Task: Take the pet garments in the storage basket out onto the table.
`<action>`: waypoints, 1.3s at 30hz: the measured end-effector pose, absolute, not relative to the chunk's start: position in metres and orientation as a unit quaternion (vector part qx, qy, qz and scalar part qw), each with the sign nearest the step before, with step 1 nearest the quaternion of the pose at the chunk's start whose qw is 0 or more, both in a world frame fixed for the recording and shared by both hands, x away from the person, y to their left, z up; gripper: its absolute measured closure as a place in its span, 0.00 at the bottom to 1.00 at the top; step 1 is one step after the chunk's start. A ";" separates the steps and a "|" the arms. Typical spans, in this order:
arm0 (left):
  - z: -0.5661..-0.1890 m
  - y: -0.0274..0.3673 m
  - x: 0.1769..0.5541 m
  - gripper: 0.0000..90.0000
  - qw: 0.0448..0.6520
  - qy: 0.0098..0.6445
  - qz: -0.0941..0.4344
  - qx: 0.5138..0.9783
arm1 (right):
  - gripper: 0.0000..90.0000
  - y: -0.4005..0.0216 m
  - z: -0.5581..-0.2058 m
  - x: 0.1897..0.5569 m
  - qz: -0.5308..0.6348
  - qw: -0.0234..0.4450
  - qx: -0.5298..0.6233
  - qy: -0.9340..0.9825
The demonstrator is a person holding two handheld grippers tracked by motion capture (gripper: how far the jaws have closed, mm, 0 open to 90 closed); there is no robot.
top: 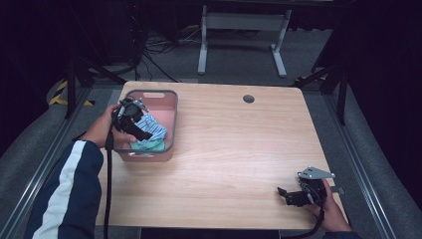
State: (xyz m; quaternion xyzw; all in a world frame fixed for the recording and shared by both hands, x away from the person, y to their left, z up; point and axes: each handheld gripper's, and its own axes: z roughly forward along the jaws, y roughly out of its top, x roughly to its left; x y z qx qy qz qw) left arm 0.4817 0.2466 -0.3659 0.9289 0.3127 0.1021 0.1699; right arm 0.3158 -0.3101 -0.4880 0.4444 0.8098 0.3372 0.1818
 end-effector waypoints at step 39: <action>-0.430 0.221 0.532 0.64 0.028 0.416 0.019 0.909 | 0.01 -0.310 -0.488 0.316 0.338 0.181 0.443 0.811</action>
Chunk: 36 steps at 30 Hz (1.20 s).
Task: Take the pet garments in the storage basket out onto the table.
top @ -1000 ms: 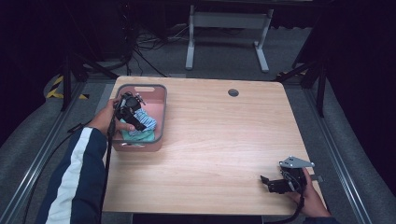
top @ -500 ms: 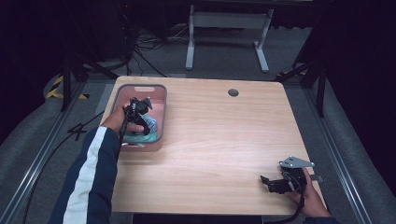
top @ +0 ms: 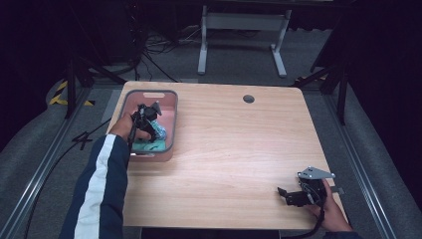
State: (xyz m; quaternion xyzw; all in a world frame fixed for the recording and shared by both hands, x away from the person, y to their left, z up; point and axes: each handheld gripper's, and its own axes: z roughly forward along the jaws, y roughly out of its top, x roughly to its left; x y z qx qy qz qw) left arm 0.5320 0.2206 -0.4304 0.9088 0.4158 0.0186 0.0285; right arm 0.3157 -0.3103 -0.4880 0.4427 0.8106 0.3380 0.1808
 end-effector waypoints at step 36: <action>-0.346 0.240 0.476 0.89 0.221 0.373 0.168 0.885 | 0.01 -0.310 -0.488 0.315 0.338 0.182 0.443 0.810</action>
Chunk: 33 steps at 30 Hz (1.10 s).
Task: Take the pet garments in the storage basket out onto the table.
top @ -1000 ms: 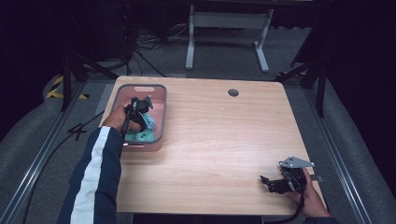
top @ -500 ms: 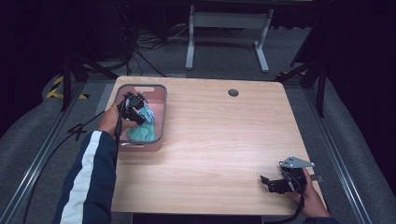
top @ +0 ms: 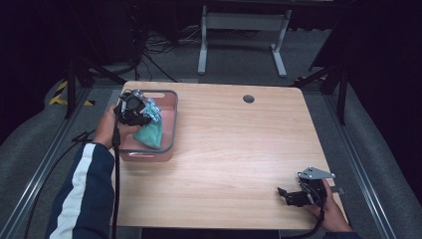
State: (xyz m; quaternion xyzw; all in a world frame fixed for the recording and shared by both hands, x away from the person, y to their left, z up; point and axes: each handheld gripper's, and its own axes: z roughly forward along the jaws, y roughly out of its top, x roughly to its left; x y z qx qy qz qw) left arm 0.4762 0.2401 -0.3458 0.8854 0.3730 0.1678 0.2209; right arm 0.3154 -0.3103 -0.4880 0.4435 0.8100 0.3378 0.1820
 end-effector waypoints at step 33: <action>-0.271 0.193 0.418 0.89 0.340 0.260 0.217 0.877 | 0.01 -0.310 -0.488 0.315 0.338 0.182 0.444 0.810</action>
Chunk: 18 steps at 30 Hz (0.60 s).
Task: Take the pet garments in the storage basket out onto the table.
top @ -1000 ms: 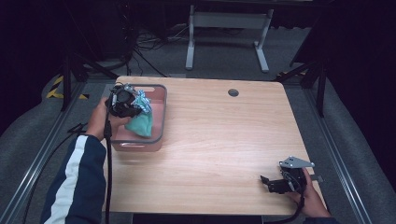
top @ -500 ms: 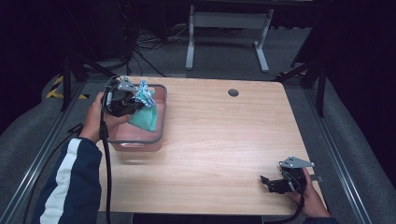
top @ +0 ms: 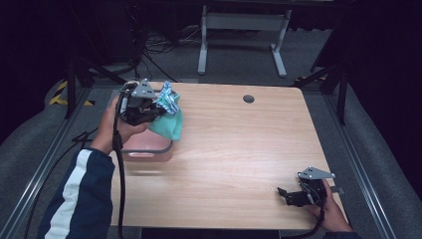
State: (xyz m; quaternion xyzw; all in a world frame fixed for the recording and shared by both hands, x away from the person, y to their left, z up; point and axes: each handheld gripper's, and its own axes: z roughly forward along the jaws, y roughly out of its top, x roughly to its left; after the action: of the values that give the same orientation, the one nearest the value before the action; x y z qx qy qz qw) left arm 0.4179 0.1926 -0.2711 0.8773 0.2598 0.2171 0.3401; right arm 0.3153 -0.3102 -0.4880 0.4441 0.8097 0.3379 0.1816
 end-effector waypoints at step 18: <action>-0.282 0.126 0.415 0.89 0.344 0.189 0.179 0.902 | 0.01 -0.310 -0.488 0.315 0.338 0.181 0.445 0.809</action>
State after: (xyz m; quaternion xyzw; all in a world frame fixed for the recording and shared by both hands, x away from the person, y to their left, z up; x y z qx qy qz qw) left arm 0.4148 0.1255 -0.2817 0.9020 0.1890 0.1792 0.3444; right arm 0.3152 -0.3101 -0.4879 0.4448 0.8093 0.3383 0.1812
